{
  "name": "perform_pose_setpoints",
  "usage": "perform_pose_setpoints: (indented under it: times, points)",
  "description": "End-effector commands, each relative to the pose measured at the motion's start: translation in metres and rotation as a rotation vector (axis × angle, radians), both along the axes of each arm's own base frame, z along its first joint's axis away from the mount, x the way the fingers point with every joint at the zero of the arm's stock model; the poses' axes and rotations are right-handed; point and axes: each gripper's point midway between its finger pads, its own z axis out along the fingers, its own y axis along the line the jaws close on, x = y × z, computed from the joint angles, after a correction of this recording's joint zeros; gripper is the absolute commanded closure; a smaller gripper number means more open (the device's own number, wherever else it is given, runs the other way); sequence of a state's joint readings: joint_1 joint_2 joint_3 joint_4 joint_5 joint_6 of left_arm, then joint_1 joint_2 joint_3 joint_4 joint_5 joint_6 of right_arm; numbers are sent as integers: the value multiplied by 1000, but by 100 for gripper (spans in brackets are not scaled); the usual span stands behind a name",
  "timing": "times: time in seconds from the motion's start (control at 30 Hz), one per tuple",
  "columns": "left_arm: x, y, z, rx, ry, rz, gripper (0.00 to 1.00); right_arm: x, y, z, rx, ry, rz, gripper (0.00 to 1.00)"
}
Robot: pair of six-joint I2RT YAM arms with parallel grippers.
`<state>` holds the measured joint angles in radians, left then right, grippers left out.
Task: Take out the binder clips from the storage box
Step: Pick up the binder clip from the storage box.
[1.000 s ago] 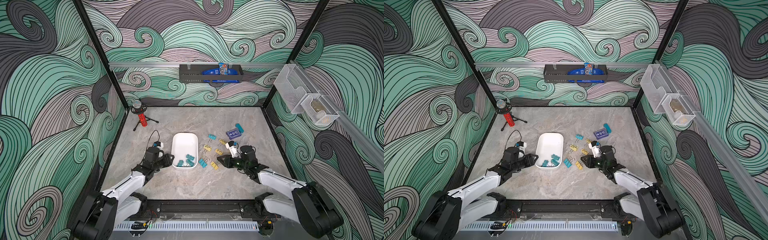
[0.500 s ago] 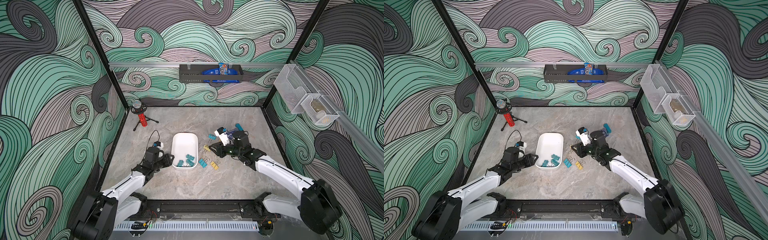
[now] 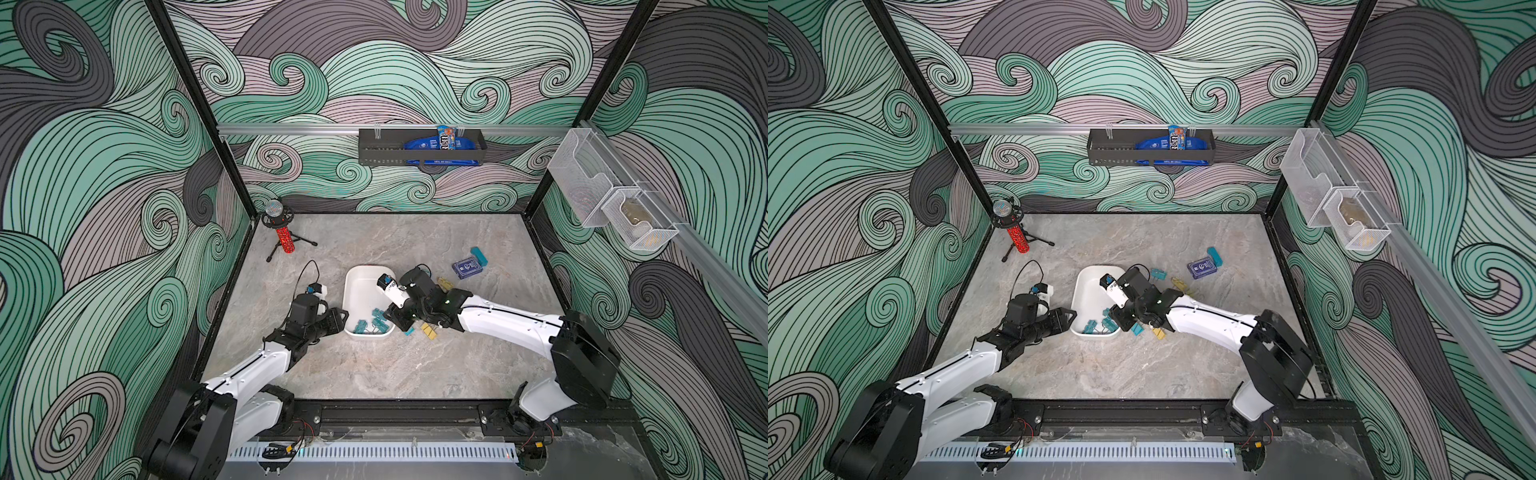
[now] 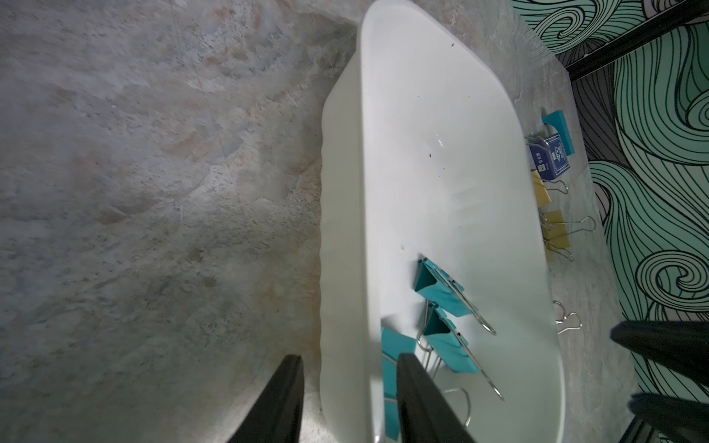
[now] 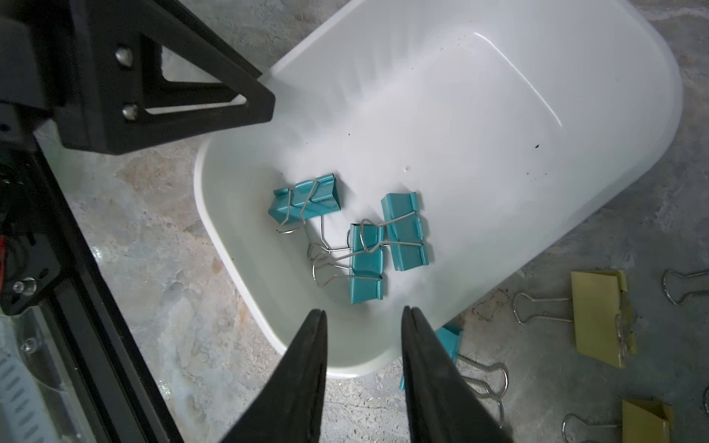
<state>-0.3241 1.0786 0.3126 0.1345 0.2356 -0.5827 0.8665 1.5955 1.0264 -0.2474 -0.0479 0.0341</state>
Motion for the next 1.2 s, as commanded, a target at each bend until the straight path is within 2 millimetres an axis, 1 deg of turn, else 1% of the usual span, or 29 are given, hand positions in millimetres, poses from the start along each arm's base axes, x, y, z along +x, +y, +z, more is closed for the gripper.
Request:
perform_pose_setpoints:
  times: [0.0, 0.2, 0.37, 0.5, 0.77, 1.03, 1.17]
  points:
    - [9, -6, 14, -7, -46, -25, 57, 6, 3, -5, -83, -49, 20, 65]
    - [9, -8, 14, -15, -45, -27, 57, 10, 20, -17, -148, -72, 67, 66]
    - [9, -8, 14, -15, -46, -29, 57, 9, 29, -29, -192, -72, 101, 66]
    - [8, -7, 14, -16, -47, -27, 57, 10, 30, -37, -226, -75, 112, 68]
    - [8, -8, 14, -17, -46, -27, 57, 16, 28, -44, -270, -94, 106, 71]
    - [8, -8, 13, -19, -45, -27, 57, 20, 27, -50, -298, -107, 106, 81]
    - [7, -8, 12, -19, -45, -28, 57, 22, 29, -49, -298, -113, 105, 90]
